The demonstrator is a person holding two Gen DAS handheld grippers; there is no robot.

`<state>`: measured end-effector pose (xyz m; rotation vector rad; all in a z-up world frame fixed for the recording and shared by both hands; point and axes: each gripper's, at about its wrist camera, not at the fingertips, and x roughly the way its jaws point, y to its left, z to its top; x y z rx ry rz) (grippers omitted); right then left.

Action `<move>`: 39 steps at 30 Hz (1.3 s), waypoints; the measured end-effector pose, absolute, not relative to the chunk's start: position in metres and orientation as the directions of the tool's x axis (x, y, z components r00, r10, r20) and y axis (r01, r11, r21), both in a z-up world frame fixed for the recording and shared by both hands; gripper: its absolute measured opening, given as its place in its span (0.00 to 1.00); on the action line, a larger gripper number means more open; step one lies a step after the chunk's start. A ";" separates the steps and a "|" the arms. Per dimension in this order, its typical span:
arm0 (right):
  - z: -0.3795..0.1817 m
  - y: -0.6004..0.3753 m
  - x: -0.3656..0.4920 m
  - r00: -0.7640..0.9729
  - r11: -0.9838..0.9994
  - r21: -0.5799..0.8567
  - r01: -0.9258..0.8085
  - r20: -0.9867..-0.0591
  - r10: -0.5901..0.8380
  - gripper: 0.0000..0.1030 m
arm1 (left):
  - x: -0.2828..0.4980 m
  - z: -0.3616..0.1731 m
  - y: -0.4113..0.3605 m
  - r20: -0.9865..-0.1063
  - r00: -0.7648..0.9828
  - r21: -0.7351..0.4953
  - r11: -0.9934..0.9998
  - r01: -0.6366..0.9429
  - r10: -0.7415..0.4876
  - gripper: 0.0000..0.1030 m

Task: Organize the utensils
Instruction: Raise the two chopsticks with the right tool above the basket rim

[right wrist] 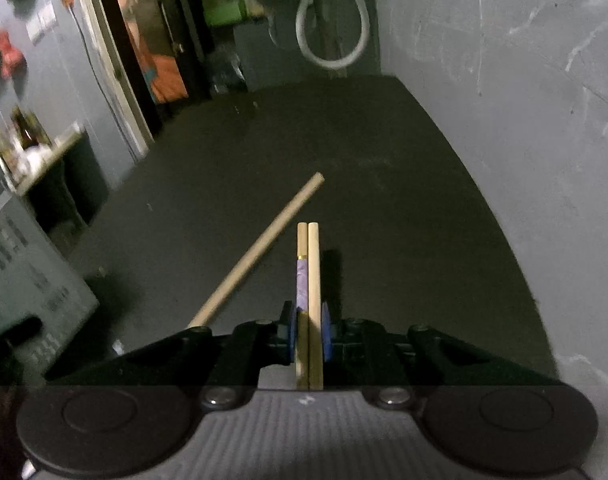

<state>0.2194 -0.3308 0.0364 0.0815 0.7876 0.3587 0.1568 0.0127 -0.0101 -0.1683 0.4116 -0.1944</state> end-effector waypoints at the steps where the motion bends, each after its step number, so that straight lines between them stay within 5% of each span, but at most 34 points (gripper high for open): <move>1: 0.039 -0.332 0.218 0.666 0.931 0.216 -0.295 -0.652 0.362 0.14 | 0.157 -0.010 0.013 -0.380 0.898 -0.200 0.968 0.153 -0.220 0.77; 15: 0.076 -0.332 0.196 0.799 0.816 0.329 -0.475 -0.228 0.557 0.14 | 0.157 -0.008 0.007 -0.387 0.898 -0.186 0.971 0.148 -0.211 0.77; 39: 0.190 -0.258 0.200 0.642 0.560 0.338 -0.756 0.216 0.736 0.14 | 0.157 -0.007 0.007 -0.386 0.898 -0.188 0.971 0.149 -0.212 0.77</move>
